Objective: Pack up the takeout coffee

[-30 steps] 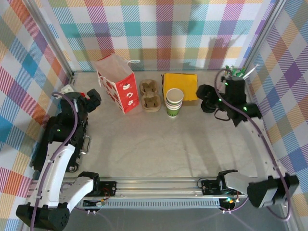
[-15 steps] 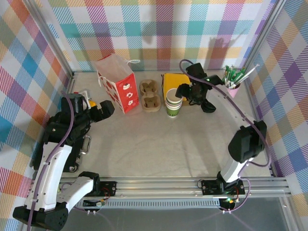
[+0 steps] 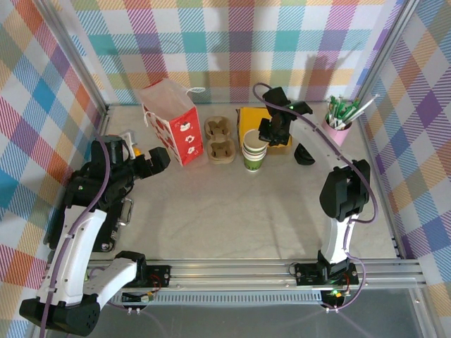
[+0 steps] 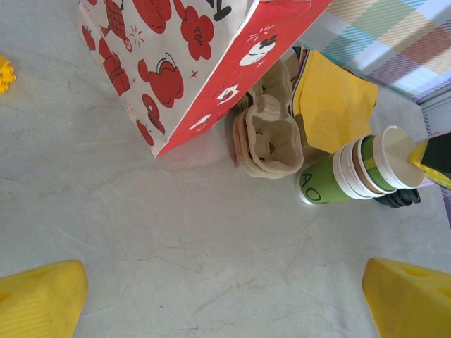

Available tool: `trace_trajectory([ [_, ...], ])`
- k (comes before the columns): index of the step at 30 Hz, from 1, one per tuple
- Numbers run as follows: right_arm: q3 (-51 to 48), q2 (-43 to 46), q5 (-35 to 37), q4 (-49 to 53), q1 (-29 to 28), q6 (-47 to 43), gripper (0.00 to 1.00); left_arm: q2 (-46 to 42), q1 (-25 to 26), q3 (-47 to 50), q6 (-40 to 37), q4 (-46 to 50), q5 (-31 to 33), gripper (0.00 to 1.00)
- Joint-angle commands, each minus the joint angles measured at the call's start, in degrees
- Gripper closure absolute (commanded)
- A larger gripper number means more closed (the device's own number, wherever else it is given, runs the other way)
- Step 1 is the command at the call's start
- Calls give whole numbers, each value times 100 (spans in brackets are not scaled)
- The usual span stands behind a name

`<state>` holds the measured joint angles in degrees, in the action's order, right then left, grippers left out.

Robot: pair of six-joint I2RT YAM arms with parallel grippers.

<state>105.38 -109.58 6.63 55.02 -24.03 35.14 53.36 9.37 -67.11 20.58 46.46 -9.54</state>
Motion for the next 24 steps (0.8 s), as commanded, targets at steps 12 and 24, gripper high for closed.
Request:
trace_trajectory([
  [12,1928,119,154,1483,-119,-495,100,-56,39,-191,-151,77,-84,0],
  [24,1460,1319,432,2177,-1181,-597,100,-293,40,-322,-180,164,23,0],
])
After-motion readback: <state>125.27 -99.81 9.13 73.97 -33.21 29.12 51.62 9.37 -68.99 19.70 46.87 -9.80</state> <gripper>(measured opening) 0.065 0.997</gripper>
